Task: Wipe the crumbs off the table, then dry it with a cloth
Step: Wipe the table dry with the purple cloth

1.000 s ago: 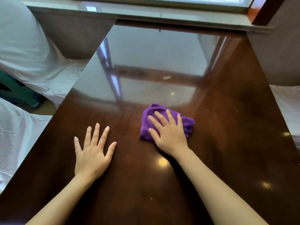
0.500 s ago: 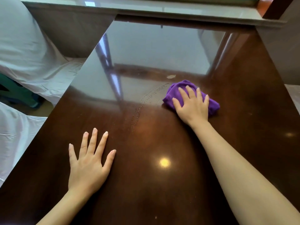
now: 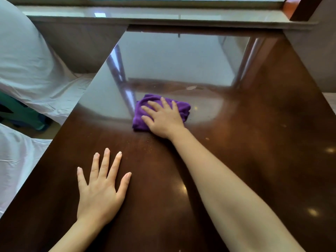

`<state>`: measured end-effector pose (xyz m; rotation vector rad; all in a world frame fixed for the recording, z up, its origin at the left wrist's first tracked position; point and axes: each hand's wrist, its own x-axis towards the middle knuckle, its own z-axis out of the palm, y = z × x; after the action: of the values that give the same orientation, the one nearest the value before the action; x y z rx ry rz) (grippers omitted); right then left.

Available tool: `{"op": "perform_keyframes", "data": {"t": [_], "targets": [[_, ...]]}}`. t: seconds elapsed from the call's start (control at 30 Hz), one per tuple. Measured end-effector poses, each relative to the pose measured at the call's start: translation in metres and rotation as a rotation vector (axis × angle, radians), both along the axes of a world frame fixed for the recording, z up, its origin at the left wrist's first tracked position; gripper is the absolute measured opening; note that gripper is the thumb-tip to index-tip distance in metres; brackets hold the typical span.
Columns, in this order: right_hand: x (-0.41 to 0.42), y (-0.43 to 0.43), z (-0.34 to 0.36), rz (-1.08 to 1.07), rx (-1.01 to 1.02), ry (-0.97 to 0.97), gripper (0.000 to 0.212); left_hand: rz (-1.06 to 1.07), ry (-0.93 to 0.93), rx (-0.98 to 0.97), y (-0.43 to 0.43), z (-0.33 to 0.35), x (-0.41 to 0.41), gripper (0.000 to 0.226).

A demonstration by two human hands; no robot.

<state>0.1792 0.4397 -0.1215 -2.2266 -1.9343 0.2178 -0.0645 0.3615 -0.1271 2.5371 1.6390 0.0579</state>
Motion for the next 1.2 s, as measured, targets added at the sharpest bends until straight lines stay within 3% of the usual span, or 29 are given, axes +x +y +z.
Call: {"op": "perform_keyframes", "data": {"t": [0.2, 0.47, 0.67, 1.2], "targets": [[-0.003, -0.004, -0.001, 0.043, 0.052, -0.037, 0.049, -0.004, -0.019, -0.005, 0.002, -0.001, -0.001, 0.067], [0.072, -0.005, 0.003, -0.365, 0.064, -0.024, 0.049, 0.004, -0.012, 0.019, 0.001, -0.004, -0.001, 0.067], [0.095, -0.040, -0.001, -0.494, 0.057, -0.054, 0.051, 0.007, 0.012, 0.018, 0.000, -0.005, -0.001, 0.070], [-0.002, -0.066, 0.002, 0.100, -0.023, 0.058, 0.042, -0.029, -0.005, 0.026, 0.008, -0.014, -0.002, 0.064]]}}
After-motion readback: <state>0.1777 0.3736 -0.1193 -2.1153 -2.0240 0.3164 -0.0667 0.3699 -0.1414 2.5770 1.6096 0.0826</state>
